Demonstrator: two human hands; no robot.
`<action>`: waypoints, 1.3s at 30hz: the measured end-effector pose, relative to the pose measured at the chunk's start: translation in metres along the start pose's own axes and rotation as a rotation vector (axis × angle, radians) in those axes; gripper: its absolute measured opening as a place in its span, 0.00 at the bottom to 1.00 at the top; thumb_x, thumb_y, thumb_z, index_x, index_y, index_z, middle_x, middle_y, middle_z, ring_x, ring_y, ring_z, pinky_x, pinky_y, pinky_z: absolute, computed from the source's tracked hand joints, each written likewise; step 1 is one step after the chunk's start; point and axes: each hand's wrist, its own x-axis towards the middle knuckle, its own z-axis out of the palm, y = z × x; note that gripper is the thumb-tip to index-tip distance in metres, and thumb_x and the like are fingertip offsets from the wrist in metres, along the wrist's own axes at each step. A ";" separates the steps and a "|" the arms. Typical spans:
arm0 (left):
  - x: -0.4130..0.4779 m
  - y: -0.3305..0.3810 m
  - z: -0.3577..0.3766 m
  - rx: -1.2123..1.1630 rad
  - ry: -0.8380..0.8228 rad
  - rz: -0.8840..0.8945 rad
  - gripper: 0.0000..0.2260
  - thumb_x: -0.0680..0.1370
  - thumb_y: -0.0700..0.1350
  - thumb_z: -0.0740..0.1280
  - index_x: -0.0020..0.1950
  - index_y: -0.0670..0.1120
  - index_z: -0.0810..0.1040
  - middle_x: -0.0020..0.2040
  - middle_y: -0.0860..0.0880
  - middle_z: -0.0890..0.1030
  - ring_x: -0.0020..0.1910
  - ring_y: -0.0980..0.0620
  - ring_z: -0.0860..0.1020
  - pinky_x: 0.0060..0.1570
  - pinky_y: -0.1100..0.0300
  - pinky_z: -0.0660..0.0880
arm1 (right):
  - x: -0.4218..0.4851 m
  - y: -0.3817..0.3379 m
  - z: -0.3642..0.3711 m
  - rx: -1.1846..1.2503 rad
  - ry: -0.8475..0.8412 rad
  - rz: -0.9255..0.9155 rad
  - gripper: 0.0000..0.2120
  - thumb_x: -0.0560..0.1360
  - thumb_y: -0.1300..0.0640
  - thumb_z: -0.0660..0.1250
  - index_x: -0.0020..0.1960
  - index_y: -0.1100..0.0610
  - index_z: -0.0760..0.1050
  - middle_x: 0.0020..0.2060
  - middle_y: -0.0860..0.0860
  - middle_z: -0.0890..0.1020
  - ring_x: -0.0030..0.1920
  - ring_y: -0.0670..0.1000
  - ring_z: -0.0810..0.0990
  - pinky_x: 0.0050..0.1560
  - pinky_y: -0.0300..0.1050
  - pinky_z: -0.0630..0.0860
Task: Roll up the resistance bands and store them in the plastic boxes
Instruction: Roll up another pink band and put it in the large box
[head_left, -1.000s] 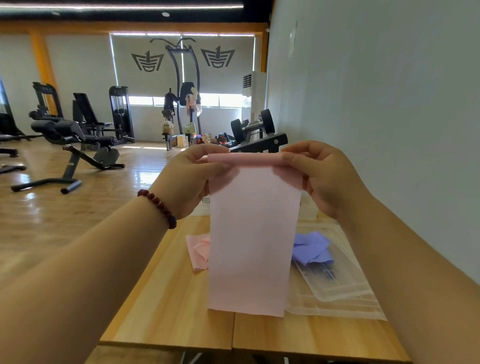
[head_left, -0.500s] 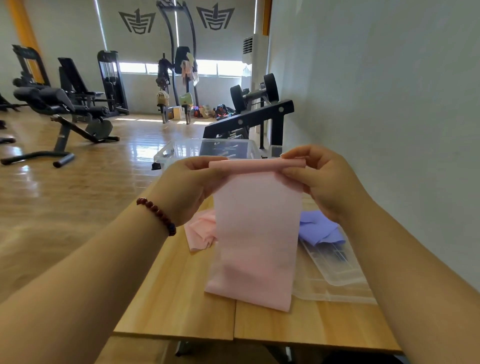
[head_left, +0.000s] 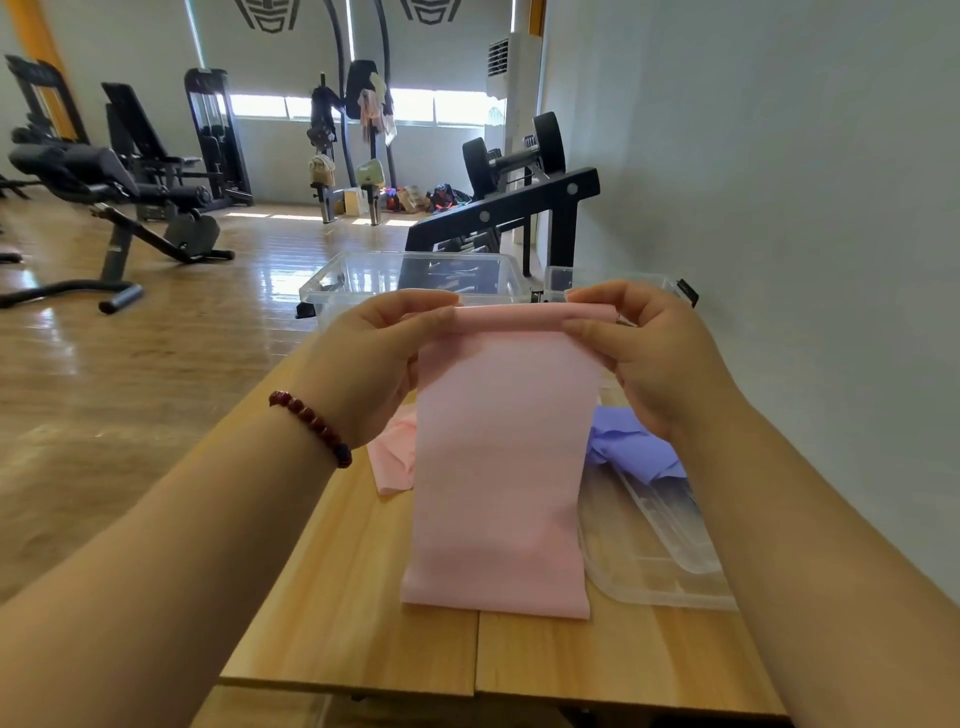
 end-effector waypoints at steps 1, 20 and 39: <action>0.002 -0.001 0.000 0.019 0.014 0.020 0.06 0.77 0.38 0.69 0.51 0.46 0.82 0.53 0.43 0.84 0.51 0.46 0.84 0.48 0.58 0.81 | 0.001 0.000 0.002 0.016 -0.006 -0.009 0.08 0.73 0.64 0.73 0.47 0.51 0.82 0.44 0.51 0.84 0.45 0.51 0.83 0.52 0.49 0.82; -0.001 -0.052 -0.022 -0.056 0.006 -0.030 0.11 0.75 0.37 0.69 0.56 0.46 0.80 0.47 0.44 0.86 0.47 0.48 0.84 0.48 0.57 0.82 | -0.012 0.055 0.020 0.051 0.008 0.123 0.07 0.73 0.61 0.74 0.50 0.54 0.82 0.44 0.52 0.85 0.48 0.55 0.84 0.44 0.48 0.82; -0.010 -0.060 -0.025 0.019 -0.015 -0.034 0.12 0.78 0.32 0.64 0.53 0.47 0.81 0.44 0.49 0.85 0.44 0.52 0.83 0.46 0.57 0.82 | -0.023 0.059 0.022 0.181 -0.027 0.120 0.10 0.73 0.65 0.72 0.47 0.50 0.81 0.46 0.51 0.84 0.46 0.53 0.83 0.41 0.46 0.81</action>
